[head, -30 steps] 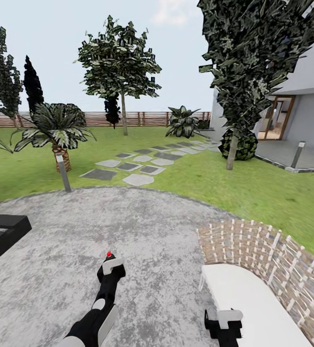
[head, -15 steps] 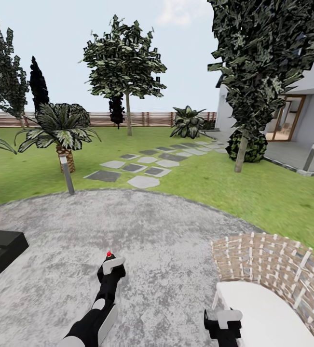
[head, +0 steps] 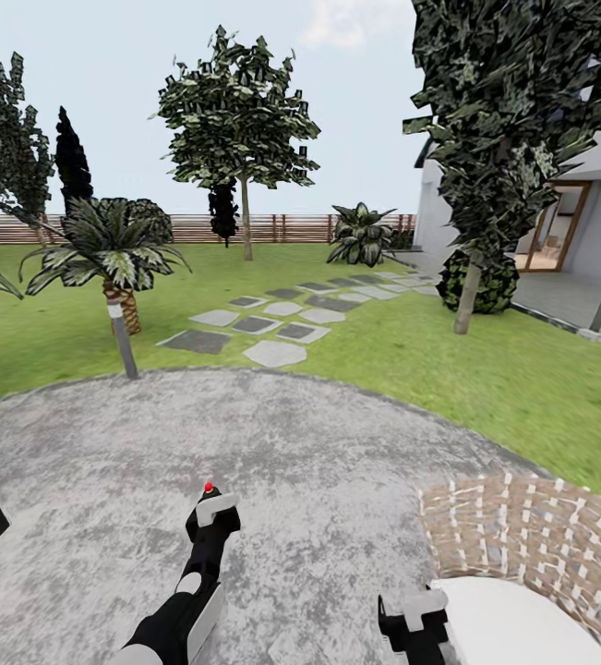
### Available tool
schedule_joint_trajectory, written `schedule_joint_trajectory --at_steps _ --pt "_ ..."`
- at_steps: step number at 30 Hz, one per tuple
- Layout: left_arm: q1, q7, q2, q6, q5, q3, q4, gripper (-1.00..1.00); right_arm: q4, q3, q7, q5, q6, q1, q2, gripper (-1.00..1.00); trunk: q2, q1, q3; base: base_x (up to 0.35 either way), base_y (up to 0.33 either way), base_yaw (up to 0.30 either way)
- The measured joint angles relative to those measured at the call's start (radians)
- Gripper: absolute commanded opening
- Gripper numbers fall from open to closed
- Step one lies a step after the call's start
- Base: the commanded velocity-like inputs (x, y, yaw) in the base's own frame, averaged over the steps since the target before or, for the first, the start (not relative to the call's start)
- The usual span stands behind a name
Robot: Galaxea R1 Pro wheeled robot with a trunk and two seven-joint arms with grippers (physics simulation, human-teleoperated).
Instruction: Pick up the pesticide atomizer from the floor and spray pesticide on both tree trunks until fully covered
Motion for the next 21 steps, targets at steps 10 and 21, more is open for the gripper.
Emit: schedule_joint_trajectory --at_steps 10,21 --pt "0.000 0.000 0.000 0.000 0.000 0.000 0.000 -1.00 0.000 0.002 0.000 -0.004 -0.001 0.000 -0.001 1.00 0.000 0.000 0.000 0.350 0.090 0.007" --pt "0.000 0.000 0.000 0.000 0.000 0.000 0.000 -1.00 0.000 0.002 0.000 -0.004 -0.001 0.000 -0.001 1.00 0.000 0.000 0.001 0.350 0.105 0.081"
